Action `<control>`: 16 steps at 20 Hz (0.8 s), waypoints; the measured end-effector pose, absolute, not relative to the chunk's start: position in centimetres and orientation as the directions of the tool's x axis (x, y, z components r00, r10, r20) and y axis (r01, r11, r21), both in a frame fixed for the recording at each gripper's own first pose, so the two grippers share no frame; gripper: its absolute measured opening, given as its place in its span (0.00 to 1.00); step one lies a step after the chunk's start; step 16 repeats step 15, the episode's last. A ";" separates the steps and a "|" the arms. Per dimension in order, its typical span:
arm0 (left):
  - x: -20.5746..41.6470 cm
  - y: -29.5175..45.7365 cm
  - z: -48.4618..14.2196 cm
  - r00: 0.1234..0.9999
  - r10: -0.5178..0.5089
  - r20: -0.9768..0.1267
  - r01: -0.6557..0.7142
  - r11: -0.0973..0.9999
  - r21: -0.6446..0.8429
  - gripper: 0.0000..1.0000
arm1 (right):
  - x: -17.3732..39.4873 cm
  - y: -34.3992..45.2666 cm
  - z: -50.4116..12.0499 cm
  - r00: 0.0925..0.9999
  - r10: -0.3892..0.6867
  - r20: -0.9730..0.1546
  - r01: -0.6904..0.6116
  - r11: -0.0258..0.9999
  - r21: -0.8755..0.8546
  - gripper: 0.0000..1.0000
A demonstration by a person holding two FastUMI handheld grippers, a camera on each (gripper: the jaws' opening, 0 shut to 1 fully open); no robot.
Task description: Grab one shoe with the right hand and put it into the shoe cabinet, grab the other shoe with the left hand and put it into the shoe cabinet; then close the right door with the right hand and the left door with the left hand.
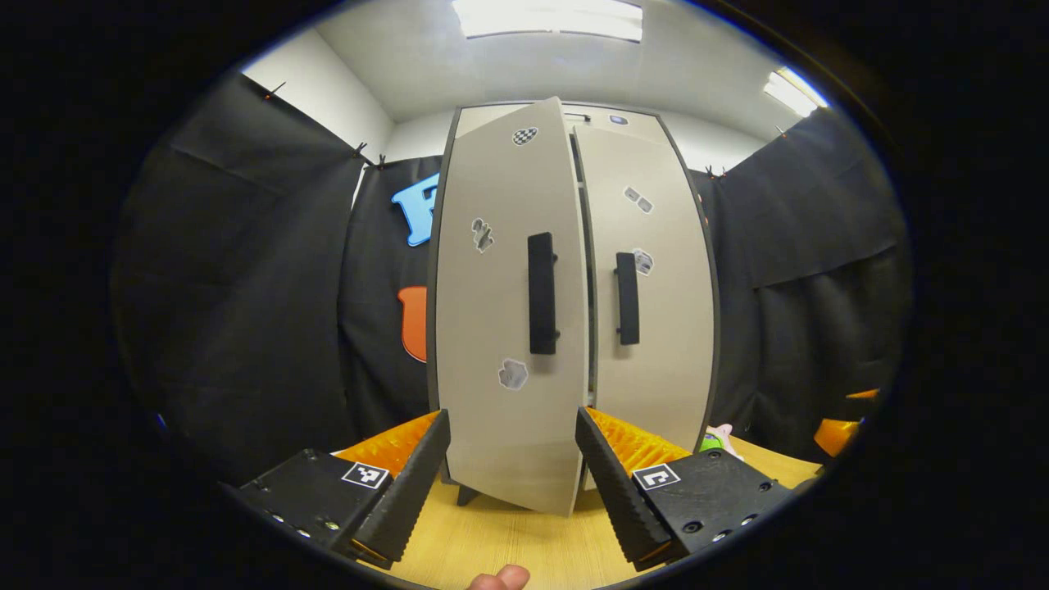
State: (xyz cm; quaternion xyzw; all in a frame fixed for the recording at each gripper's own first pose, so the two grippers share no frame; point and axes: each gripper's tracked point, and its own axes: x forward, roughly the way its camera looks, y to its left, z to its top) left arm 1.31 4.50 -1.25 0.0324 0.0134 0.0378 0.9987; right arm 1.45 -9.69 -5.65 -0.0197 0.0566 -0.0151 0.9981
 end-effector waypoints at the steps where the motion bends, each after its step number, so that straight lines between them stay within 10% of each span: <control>1: 0.6 4.0 -1.9 0.997 0.067 -0.035 -0.065 0.996 0.061 0.92 | 1.3 -9.3 -5.6 0.994 -0.025 -0.109 0.021 0.999 -0.045 0.94; 16: -3.3 2.3 -5.7 0.994 0.038 -0.104 -0.043 0.998 -0.046 0.93 | 0.6 -4.2 -6.0 0.992 0.071 -0.108 -0.074 0.997 -0.028 0.94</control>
